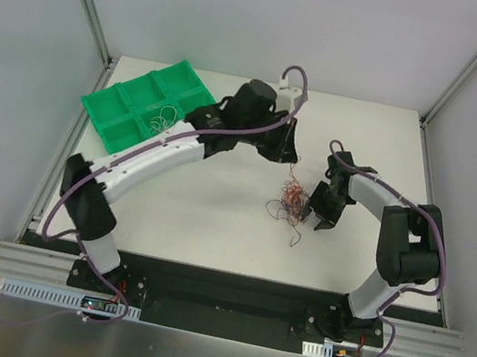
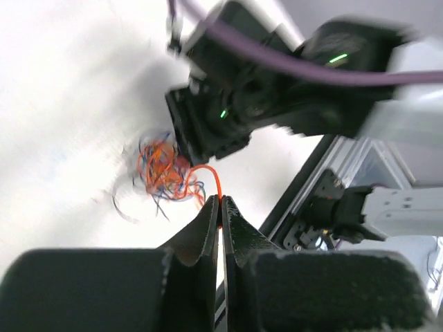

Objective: Untangle the cables

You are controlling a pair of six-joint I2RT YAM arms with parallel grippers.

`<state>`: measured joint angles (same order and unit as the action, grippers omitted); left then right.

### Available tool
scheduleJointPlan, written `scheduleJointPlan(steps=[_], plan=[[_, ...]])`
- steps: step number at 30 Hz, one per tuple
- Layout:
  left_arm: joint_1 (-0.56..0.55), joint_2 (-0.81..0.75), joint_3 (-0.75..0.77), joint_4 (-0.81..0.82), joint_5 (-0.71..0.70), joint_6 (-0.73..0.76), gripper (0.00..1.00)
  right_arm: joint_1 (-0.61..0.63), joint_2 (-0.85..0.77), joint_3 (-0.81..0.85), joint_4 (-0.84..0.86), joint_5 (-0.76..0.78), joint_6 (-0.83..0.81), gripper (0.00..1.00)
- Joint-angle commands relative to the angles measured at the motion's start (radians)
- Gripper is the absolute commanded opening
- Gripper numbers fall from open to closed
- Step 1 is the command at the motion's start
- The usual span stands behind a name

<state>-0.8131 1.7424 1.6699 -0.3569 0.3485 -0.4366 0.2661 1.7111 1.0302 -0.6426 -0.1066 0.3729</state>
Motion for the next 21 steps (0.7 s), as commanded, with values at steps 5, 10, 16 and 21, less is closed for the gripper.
scheduleJointPlan(steps=[5, 10, 16, 21], plan=[[0.019, -0.167, 0.376, -0.129, -0.062, 0.147, 0.00, -0.007, -0.074, -0.012, 0.020, -0.019, -0.126, 0.52], [0.052, -0.118, 0.522, -0.178, -0.059, 0.064, 0.00, -0.008, -0.189, 0.040, -0.003, -0.166, -0.238, 0.63], [0.106, -0.090, 0.512, -0.200, -0.042, -0.003, 0.00, -0.013, -0.338, 0.106, -0.078, -0.179, -0.290, 0.75], [0.202, -0.095, 0.312, -0.220, 0.038, -0.133, 0.33, -0.031, -0.323, 0.125, -0.130, -0.254, -0.253, 0.74]])
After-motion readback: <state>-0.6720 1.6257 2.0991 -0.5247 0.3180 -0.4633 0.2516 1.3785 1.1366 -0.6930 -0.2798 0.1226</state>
